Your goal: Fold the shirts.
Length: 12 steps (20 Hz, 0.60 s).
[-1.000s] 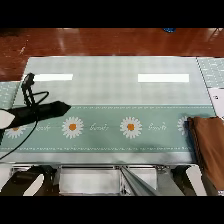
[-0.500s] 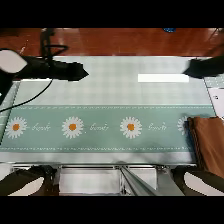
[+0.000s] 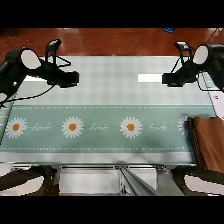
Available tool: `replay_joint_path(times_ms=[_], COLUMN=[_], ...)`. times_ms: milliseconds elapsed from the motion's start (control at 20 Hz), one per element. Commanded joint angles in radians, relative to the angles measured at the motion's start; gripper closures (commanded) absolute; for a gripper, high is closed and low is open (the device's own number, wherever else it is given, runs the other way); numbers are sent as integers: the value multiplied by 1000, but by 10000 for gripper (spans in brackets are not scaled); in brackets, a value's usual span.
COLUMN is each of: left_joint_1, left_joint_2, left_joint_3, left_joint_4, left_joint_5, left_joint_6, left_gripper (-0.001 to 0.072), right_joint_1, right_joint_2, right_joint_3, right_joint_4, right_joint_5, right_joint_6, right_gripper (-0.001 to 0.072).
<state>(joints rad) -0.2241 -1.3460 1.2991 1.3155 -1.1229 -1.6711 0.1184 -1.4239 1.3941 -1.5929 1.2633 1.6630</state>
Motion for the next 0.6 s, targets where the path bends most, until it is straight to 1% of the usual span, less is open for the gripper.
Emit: replay_joint_path(times_ms=[0,550], left_joint_1=[8,8], left_joint_2=[-11,-51], left_joint_3=[7,7], left_joint_4=[24,24], left_joint_5=[-12,-12], left_joint_6=[-14,-14], left_gripper=[688,688], right_joint_1=[7,7], right_joint_2=[-10,-10], right_joint_3=[1,1], right_joint_4=[-29,-29], right_joint_5=[-3,-3], right_joint_6=[20,20], right_gripper=[689,689])
